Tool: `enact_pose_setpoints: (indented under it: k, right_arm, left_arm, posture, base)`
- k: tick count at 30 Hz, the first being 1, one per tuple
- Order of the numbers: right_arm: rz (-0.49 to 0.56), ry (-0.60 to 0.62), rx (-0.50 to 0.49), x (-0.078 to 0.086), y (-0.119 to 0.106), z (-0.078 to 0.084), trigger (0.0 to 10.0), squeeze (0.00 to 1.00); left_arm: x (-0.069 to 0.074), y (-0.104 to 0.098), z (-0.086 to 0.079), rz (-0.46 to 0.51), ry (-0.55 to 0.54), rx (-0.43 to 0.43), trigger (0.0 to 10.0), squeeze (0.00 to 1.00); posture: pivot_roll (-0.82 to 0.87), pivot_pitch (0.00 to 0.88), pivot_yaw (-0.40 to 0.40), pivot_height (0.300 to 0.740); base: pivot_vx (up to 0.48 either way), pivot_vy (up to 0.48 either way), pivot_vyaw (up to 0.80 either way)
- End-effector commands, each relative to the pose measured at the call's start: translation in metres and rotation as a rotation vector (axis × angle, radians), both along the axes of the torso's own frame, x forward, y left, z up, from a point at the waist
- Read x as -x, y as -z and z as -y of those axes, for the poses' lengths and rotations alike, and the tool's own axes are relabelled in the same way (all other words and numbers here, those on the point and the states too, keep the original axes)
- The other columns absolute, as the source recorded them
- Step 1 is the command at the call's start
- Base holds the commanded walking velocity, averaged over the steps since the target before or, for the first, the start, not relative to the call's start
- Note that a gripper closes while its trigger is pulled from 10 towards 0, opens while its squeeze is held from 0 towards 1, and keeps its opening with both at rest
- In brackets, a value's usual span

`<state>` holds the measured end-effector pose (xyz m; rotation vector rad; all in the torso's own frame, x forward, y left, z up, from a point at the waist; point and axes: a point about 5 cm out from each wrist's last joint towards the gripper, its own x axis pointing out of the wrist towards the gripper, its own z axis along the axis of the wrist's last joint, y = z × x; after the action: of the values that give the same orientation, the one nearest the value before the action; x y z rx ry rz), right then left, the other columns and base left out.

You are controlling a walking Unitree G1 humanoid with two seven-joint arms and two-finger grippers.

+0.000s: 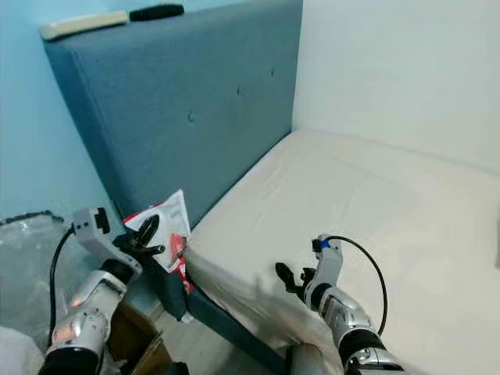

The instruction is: Clean up the room

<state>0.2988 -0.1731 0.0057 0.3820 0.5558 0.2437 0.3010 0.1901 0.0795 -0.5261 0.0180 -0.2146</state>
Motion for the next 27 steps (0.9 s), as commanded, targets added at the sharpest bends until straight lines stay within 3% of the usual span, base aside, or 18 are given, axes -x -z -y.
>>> enact_pose_setpoints:
  k: [1,17,24,27]
  right_arm:
    - [-0.015,-0.007,0.02,0.003,0.004,-0.002,10.0,0.0]
    - [-0.081,0.015,0.046,0.018,0.022,-0.002,10.0,0.0]
    - [-0.089,0.025,0.049,0.021,0.024,0.0,10.0,0.0]
    - [-0.09,0.027,0.049,0.022,0.025,0.0,10.0,0.0]
  left_arm:
    - [0.0,0.004,0.005,-0.018,0.012,-0.004,10.0,0.0]
    - [-0.003,0.013,0.03,-0.057,0.119,-0.068,10.0,0.0]
    - [-0.002,0.015,0.034,-0.06,0.139,-0.076,10.0,0.0]
    - [-0.002,0.017,0.031,-0.068,0.116,-0.082,10.0,0.0]
  posture:
    - [-0.02,0.0,-0.028,0.632]
    - [-0.02,0.0,-0.026,0.682]
    - [-0.02,0.0,-0.027,0.712]
    - [-0.02,0.0,-0.028,0.727]
  base:
    - [0.0,0.0,0.0]
    - [0.0,0.0,0.0]
    - [-0.474,0.0,0.0]
    - [0.0,0.0,0.0]
